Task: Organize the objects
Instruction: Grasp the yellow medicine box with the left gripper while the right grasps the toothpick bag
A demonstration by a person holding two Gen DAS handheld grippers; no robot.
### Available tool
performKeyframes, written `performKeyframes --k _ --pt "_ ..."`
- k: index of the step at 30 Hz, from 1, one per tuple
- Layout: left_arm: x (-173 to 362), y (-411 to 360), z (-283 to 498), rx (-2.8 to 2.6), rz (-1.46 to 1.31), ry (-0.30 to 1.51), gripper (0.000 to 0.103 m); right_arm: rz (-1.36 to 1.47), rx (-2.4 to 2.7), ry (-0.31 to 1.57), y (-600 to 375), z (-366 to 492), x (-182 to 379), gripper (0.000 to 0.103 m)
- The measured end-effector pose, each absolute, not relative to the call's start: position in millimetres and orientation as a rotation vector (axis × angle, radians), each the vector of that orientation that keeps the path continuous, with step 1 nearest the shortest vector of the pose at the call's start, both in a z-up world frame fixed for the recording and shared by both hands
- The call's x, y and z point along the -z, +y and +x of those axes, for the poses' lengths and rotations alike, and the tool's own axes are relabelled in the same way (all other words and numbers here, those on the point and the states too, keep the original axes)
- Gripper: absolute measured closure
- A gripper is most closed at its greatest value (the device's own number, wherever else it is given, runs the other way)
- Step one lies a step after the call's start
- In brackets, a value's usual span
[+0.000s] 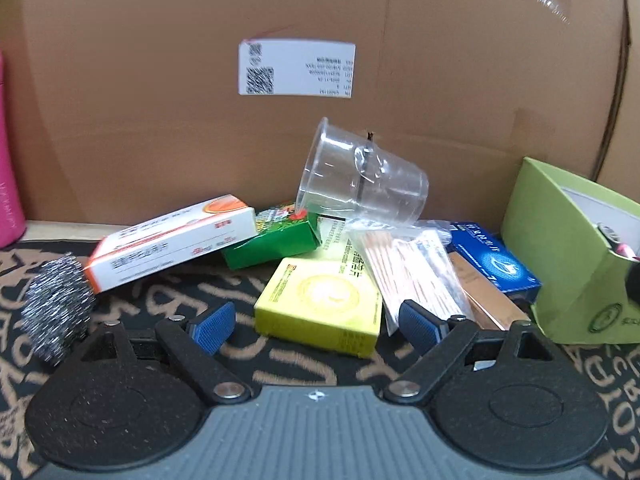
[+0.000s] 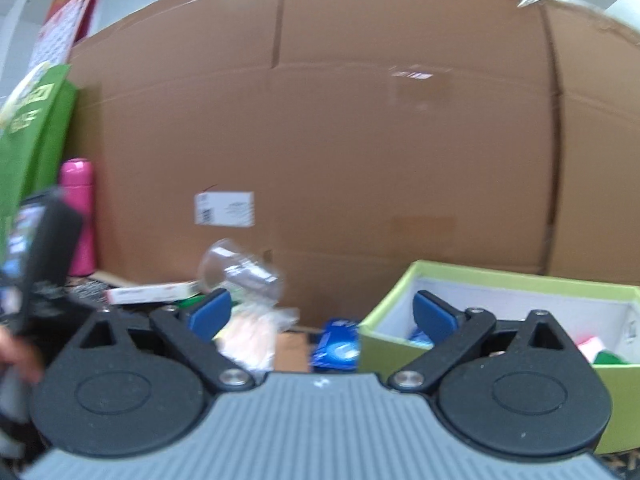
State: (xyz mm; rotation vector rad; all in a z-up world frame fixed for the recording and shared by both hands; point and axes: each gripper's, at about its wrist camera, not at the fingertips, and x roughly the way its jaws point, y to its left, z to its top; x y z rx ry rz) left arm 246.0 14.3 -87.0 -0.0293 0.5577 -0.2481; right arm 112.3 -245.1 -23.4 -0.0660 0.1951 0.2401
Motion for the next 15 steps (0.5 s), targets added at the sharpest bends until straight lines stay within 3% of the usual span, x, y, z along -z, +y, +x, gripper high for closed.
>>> performKeyframes --k 1,2,4,6,15 --pt "88.4 14.2 251.0 0.252 -0.037 0.573 0.024 -0.071 -0.259 0.209 -242.3 112.3 24.5 0.017" --pt "89.8 16.0 254.7 0.258 -0.052 0.587 0.028 -0.077 -0.278 0.222 -239.8 113.2 25.2 0.020" --pt "88.9 18.9 252.4 0.268 -0.058 0.577 0.030 -0.083 -0.313 0.256 -235.3 114.8 27.6 0.036" --pt "87.7 22.8 244.7 0.292 -0.052 0.574 0.033 -0.083 -0.341 0.289 -231.2 116.9 29.9 0.043" --pt "81.2 57.9 193.2 0.340 -0.101 0.598 0.033 -0.210 -0.404 0.400 -190.9 129.3 43.8 0.045"
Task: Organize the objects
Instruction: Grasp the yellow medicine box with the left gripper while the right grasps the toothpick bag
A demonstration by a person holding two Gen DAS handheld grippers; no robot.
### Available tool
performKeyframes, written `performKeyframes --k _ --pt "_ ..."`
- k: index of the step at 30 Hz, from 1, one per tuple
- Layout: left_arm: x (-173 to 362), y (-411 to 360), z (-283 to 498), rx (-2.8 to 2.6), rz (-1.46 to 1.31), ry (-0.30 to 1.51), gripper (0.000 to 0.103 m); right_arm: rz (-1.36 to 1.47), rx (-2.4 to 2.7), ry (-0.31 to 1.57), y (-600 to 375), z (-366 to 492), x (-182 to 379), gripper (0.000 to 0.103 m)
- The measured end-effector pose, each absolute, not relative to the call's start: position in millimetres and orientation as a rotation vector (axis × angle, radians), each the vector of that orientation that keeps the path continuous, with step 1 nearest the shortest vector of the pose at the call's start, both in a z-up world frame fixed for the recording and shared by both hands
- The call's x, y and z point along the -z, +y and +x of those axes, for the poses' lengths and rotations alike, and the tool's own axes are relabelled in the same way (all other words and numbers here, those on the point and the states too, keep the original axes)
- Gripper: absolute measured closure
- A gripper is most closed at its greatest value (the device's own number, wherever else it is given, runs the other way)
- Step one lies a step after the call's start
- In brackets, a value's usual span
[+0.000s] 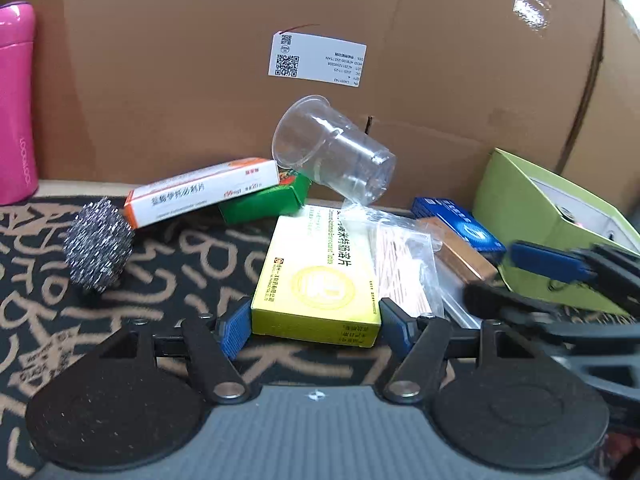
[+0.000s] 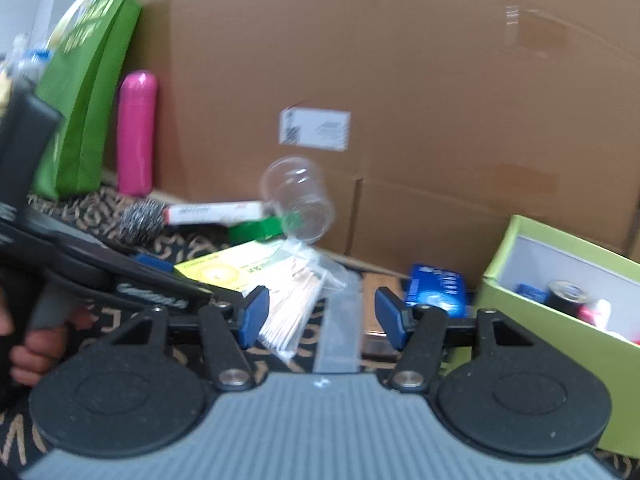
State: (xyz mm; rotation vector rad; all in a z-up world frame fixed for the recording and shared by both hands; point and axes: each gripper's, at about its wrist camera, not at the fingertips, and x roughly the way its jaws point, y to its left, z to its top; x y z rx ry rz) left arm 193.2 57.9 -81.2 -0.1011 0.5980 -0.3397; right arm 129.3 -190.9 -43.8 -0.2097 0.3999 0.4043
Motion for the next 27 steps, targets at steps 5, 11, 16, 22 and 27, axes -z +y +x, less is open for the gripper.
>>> performKeyframes --k 5,11,16,22,27 --pt "75.6 64.8 198.6 0.325 -0.085 0.629 0.032 -0.138 -0.447 0.486 -184.2 149.1 46.7 0.047" --pt "70.4 83.9 203.6 0.252 -0.156 0.652 0.025 -0.089 -0.522 0.565 -181.5 168.8 51.5 0.047" --pt "68.0 109.9 208.2 0.254 -0.389 0.640 0.020 -0.113 -0.580 0.612 -157.9 179.9 61.0 0.048" --pt "71.4 100.3 214.0 0.232 -0.323 0.627 0.020 -0.229 -0.525 0.630 -152.9 169.3 59.8 0.074" --pt "73.9 70.8 220.3 0.239 -0.142 0.583 0.018 -0.201 -0.504 0.642 -181.9 159.8 57.9 0.074"
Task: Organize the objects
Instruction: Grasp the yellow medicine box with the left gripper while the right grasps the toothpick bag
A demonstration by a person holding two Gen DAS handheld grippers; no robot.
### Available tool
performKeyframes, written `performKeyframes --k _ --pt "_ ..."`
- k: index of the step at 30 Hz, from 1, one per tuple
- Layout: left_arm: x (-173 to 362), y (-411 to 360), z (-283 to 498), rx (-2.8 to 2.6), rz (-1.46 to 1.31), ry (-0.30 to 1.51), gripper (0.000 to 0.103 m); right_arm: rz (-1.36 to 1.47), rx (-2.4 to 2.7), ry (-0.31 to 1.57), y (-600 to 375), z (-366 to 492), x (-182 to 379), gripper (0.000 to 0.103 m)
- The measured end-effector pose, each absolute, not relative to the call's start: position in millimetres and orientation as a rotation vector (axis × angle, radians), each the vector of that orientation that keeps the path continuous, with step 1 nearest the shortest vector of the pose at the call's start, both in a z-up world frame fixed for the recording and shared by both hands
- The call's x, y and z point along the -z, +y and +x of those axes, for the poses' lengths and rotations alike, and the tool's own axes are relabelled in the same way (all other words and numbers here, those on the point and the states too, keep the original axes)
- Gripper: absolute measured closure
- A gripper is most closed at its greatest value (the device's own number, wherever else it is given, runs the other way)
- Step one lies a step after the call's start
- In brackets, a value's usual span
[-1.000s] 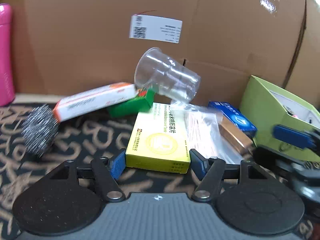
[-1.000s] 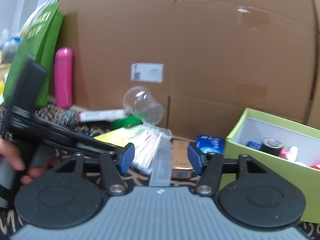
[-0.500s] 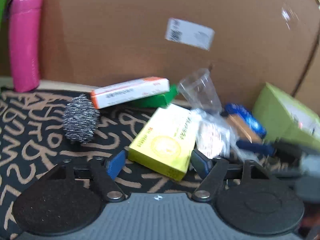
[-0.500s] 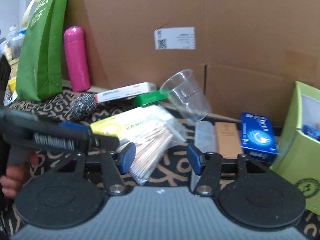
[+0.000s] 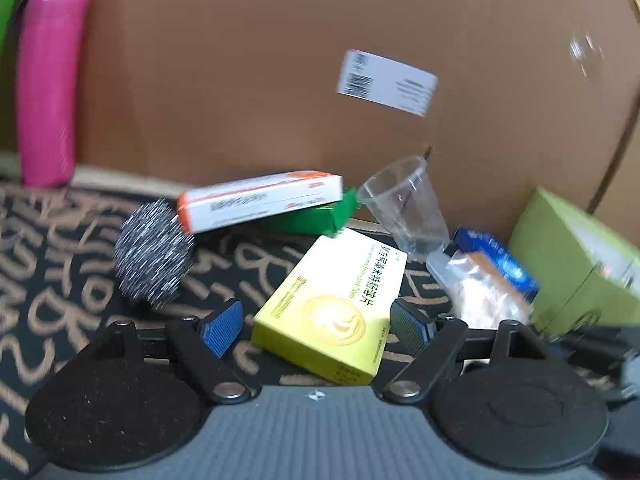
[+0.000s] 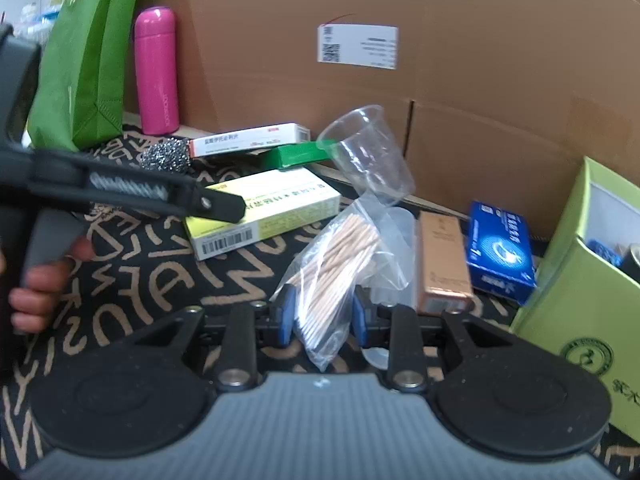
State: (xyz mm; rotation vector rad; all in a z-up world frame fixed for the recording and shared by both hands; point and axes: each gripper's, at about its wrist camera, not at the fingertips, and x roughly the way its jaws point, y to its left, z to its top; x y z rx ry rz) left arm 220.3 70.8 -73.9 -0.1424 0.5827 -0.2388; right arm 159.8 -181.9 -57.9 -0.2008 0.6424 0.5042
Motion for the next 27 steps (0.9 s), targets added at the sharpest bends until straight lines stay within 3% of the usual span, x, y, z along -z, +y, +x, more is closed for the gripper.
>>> performKeyframes --k 6,10,16,17,19,27 --pt "76.9 56.9 229.1 0.238 -0.059 0.604 0.017 -0.100 -0.502 0.629 -187.3 163.4 57.5 0.059" --pt "76.2 49.4 228.0 0.247 -0.006 0.609 0.023 -0.109 -0.482 0.633 -179.2 169.0 63.4 0.058" --pt "77.3 28.3 234.3 0.221 0.084 0.622 0.016 -0.111 -0.488 0.623 -177.5 166.6 61.8 0.077" --pt "77.7 28.8 235.8 0.222 0.078 0.622 0.023 -0.115 -0.488 0.616 -178.3 165.6 60.3 0.079" --pt "76.5 30.4 233.7 0.222 0.062 0.610 0.025 -0.118 -0.485 0.601 -181.7 162.8 55.2 0.089" --pt "61.2 34.5 208.3 0.212 -0.044 0.533 0.031 -0.109 -0.445 0.503 -197.6 150.6 31.8 0.093"
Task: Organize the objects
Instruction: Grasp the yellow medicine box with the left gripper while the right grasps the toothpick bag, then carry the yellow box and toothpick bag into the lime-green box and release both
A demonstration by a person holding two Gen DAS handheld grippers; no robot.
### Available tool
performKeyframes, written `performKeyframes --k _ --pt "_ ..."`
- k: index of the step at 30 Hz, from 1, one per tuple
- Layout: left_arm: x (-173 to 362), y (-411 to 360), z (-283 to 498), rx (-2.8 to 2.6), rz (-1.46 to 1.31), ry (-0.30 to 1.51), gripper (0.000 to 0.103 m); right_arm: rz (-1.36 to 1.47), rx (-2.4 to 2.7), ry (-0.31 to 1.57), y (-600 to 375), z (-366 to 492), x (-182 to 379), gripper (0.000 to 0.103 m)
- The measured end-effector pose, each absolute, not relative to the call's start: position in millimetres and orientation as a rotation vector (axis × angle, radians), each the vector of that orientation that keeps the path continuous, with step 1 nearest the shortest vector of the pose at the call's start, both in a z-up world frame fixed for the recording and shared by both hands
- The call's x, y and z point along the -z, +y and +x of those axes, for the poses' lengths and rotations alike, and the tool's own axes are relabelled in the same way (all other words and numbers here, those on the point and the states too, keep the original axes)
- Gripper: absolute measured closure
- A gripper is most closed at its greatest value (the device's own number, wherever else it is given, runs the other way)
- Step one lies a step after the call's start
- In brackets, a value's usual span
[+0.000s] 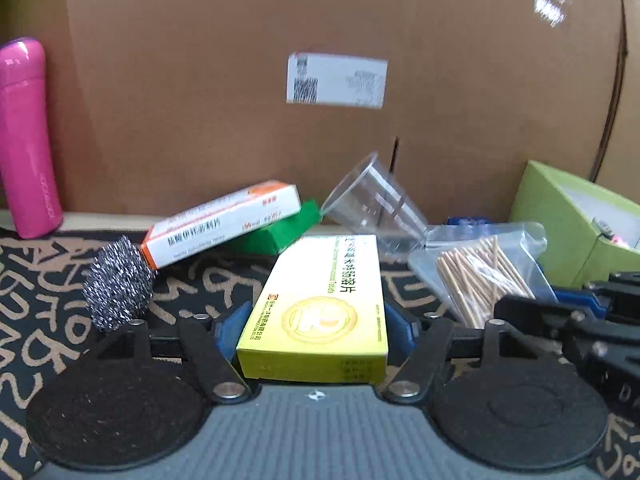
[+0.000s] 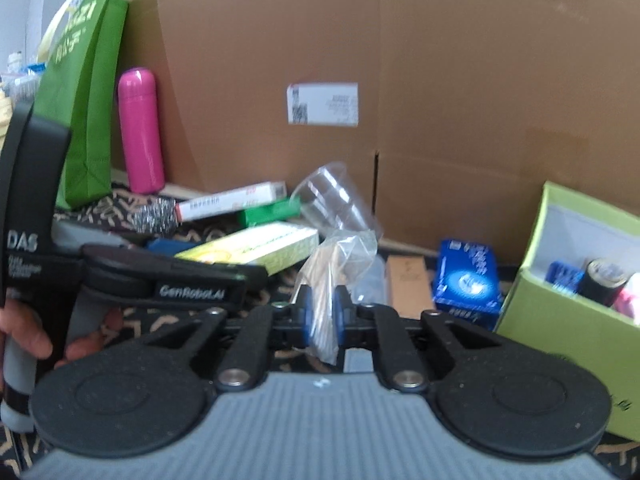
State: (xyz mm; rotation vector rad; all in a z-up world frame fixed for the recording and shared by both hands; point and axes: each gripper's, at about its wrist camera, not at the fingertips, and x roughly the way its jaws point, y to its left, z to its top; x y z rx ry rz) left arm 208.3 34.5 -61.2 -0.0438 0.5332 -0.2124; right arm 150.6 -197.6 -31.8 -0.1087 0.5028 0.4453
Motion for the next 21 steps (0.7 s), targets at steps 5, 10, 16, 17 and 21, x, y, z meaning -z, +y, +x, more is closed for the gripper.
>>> performKeyframes --k 5,10,16,17,21 --pt "39.3 26.7 189.9 0.232 -0.084 0.462 0.033 -0.072 -0.426 0.437 -212.9 143.5 14.8 0.093" --pt "24.0 20.1 180.5 0.270 -0.135 0.451 0.033 -0.007 -0.391 0.383 -235.1 140.9 -0.1 0.093" --pt "0.0 4.2 171.5 0.322 -0.149 0.418 0.033 0.045 -0.340 0.329 -258.7 138.9 -12.7 0.093" --pt "-5.7 0.3 169.7 0.334 -0.147 0.405 0.033 0.056 -0.333 0.317 -263.4 137.9 -14.8 0.093" --pt "-30.2 -25.1 167.8 0.390 -0.131 0.357 0.033 0.114 -0.260 0.265 -292.8 134.0 -24.4 0.093"
